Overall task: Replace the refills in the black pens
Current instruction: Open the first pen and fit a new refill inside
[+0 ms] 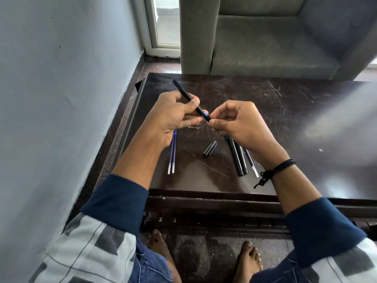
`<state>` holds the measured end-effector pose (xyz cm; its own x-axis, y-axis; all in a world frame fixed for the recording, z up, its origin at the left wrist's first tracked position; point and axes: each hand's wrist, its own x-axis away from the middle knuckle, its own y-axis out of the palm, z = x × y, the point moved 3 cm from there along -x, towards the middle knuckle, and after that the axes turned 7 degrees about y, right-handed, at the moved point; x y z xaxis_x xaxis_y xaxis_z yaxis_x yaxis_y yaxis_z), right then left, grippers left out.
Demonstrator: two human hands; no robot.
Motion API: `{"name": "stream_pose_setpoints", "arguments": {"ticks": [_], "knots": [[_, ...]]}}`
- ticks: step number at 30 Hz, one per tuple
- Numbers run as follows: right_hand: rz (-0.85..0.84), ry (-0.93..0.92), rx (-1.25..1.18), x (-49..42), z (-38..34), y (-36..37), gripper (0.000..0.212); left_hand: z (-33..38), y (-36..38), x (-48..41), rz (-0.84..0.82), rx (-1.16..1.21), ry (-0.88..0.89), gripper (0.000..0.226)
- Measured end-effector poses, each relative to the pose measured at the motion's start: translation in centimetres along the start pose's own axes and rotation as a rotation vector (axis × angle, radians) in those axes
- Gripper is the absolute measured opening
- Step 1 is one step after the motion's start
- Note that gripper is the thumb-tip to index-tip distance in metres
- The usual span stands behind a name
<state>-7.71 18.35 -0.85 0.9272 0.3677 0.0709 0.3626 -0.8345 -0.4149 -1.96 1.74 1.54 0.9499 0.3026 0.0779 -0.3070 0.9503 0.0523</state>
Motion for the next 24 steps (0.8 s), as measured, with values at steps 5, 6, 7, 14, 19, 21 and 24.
{"name": "stream_pose_setpoints", "arguments": {"ticks": [5,6,7,14,19,21,24], "knots": [[0.002,-0.026,0.004,0.09,-0.12,0.19,0.012,0.01,-0.01,0.07,0.015,0.028,0.005,0.018],[0.003,-0.031,0.006,0.12,-0.16,0.20,0.011,0.01,-0.01,0.09,0.019,0.029,0.006,0.019],[0.005,-0.037,0.009,0.14,-0.19,0.19,0.011,0.00,0.00,0.11,0.024,0.027,0.009,0.019],[0.025,-0.060,0.010,0.15,-0.29,0.15,0.014,-0.13,0.08,0.02,0.046,0.018,0.020,0.017],[0.009,-0.047,-0.016,0.12,-0.32,0.21,0.015,-0.16,0.14,0.01,0.044,0.010,0.019,0.015],[-0.002,-0.037,-0.025,0.19,-0.39,0.21,0.013,-0.16,0.16,-0.02,0.047,0.014,0.022,0.015],[-0.009,-0.025,-0.020,0.41,-0.49,0.17,0.013,-0.23,0.17,-0.07,0.052,0.016,0.019,0.016]]}}
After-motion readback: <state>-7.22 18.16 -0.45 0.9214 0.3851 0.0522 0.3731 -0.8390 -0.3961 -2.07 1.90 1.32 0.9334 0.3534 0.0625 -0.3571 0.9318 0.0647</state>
